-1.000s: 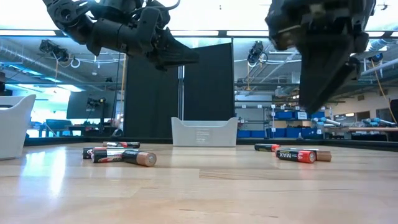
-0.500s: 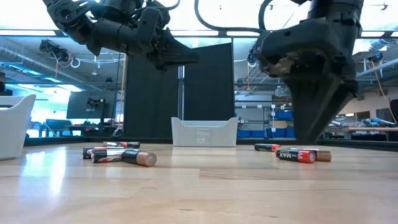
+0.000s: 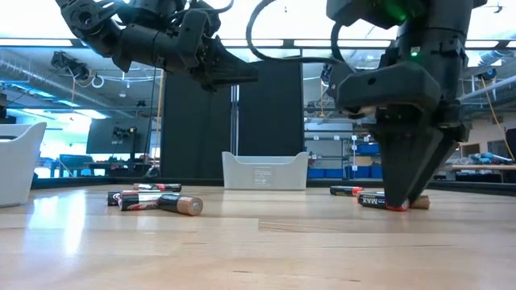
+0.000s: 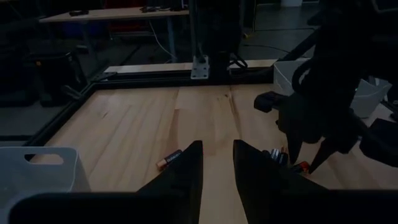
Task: Sort batteries
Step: Put the red battery into the bottom left gray bin
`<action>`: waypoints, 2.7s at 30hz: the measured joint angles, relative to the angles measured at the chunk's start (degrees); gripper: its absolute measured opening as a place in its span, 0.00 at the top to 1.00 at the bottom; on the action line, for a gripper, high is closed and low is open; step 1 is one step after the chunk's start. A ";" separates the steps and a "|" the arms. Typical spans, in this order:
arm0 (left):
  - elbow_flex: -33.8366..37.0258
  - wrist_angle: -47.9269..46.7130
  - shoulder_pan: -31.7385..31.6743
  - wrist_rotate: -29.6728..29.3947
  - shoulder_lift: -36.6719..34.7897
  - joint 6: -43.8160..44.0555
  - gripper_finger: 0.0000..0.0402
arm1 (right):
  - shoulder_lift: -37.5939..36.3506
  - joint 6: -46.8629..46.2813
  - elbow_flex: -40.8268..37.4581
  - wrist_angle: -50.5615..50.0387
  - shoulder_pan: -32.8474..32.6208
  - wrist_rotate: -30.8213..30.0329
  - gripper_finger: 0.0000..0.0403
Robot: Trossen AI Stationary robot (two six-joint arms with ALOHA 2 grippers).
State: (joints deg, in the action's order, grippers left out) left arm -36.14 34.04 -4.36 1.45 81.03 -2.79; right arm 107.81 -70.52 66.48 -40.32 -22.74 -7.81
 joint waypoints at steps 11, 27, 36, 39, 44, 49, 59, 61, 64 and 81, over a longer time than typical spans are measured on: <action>0.00 -0.11 0.00 0.07 0.00 0.46 0.76 | -0.19 2.06 -1.50 1.95 0.00 -0.22 0.81; -0.02 2.34 0.00 0.68 0.01 2.65 0.76 | 0.04 11.75 0.93 4.48 -0.79 2.10 0.85; 6.95 20.33 0.04 2.69 0.02 7.38 0.79 | -0.04 26.57 1.87 11.39 -0.04 0.17 0.86; 11.19 29.81 -0.10 4.21 0.02 10.17 0.81 | -0.05 33.06 0.82 17.10 1.78 0.20 0.86; 15.70 37.74 -0.12 5.27 0.02 12.23 0.81 | -0.07 43.00 -2.31 30.36 6.22 1.81 0.84; 16.57 38.78 -0.13 5.29 0.02 12.48 0.81 | -0.11 50.93 -5.81 44.59 9.65 4.14 0.85; 16.57 41.04 -0.02 6.21 0.02 12.81 0.81 | -0.47 57.37 -13.92 69.62 12.89 6.99 0.85; 16.57 41.94 -0.02 6.21 0.02 12.93 0.81 | -1.39 58.32 -15.65 72.34 13.38 7.21 0.85; 16.57 42.86 -0.02 6.05 0.02 13.95 0.81 | -4.31 59.86 -18.37 75.11 14.22 7.34 0.85; 10.33 28.22 5.95 -0.59 0.09 10.41 0.53 | -14.93 65.88 -24.33 83.13 17.79 6.08 0.85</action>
State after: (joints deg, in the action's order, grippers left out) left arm -25.81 62.26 1.58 0.86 81.12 7.62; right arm 92.88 -4.63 42.15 42.81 -4.95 -1.74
